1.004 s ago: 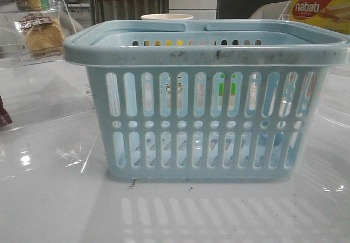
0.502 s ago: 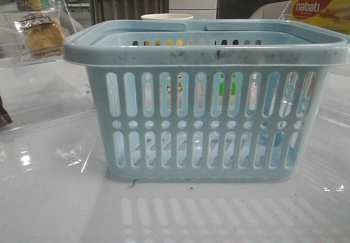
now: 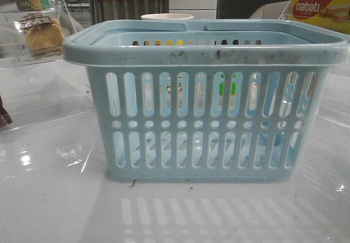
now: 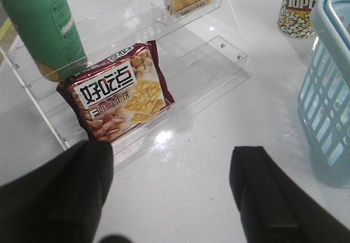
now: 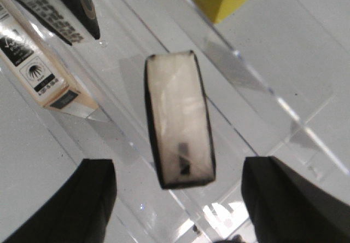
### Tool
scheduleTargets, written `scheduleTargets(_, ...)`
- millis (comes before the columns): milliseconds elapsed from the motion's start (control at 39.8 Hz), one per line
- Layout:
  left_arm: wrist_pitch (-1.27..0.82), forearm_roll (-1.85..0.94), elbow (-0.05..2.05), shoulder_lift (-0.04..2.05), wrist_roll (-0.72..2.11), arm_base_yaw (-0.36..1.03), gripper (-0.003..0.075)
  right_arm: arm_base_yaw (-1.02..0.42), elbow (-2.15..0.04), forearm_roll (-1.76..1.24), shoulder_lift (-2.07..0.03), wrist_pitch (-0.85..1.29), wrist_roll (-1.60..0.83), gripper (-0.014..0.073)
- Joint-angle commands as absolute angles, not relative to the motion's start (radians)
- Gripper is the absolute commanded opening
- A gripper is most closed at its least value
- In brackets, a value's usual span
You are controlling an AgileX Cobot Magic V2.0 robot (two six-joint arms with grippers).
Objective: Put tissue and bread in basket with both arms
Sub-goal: 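Grasp the white tissue pack with the right gripper and lift it, then carry the tissue pack over the basket and release it inside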
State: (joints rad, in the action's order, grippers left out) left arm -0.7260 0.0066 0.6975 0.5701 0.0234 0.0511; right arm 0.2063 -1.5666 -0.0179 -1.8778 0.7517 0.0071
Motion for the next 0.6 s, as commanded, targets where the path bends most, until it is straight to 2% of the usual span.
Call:
scheduleTargets(0,-0.652,0.000,0.730,0.579,0.014,0.058,0.0506,0.213,-1.606,-0.030,-1.831,0.675,0.008,0.0528)
scheduleTargets(201,-0.652,0.000,0.730,0.579,0.014,0.058,0.0506,0.213,-1.606,-0.032,-1.831,0.638,0.008,0.0320)
scheduleTargets(301,-0.652,0.000,0.730,0.579,0.014,0.058,0.0506,0.213,-1.606,-0.033,-1.831,0.645,0.008,0.0255)
scheduleTargets(577,-0.652,0.000,0.730,0.579,0.014,0.058,0.0506,0.202,-1.606,-0.048,-1.713,0.678,0.008,0.0245)
